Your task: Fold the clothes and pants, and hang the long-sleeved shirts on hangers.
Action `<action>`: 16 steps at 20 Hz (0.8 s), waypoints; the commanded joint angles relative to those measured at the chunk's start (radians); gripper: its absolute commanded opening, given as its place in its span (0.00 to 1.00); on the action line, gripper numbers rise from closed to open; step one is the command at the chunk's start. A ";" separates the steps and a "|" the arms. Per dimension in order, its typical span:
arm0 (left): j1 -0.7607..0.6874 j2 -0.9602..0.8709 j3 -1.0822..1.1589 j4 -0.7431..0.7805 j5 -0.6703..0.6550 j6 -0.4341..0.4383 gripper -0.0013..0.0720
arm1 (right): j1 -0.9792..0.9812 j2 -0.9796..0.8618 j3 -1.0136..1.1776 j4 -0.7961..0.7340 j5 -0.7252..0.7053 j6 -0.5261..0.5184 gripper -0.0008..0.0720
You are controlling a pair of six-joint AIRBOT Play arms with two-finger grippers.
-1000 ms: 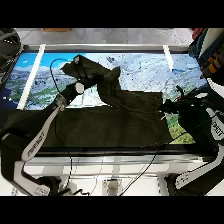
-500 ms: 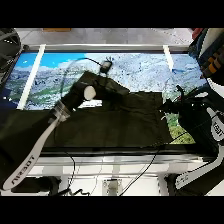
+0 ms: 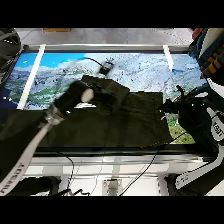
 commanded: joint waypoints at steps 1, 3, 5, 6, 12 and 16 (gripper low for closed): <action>0.238 0.035 -0.001 0.084 -0.128 0.010 0.70 | 0.000 0.000 0.001 0.000 -0.001 0.000 0.07; 0.410 0.033 -0.034 -0.106 -0.116 0.074 0.70 | 0.000 0.000 0.001 0.000 0.000 0.000 0.07; 0.550 0.018 -0.089 -0.273 -0.070 0.087 0.72 | 0.000 0.000 0.001 -0.003 -0.002 0.000 0.07; 0.605 -0.002 -0.115 -0.327 -0.063 0.087 0.87 | 0.000 0.000 0.001 -0.003 -0.002 0.000 0.07; 0.650 -0.191 -0.142 -0.556 0.108 0.076 0.97 | 0.000 0.000 0.001 -0.003 -0.023 0.000 0.07; 0.577 -0.276 -0.142 -0.601 0.310 0.014 0.97 | 0.000 0.000 0.000 -0.003 -0.046 0.000 0.07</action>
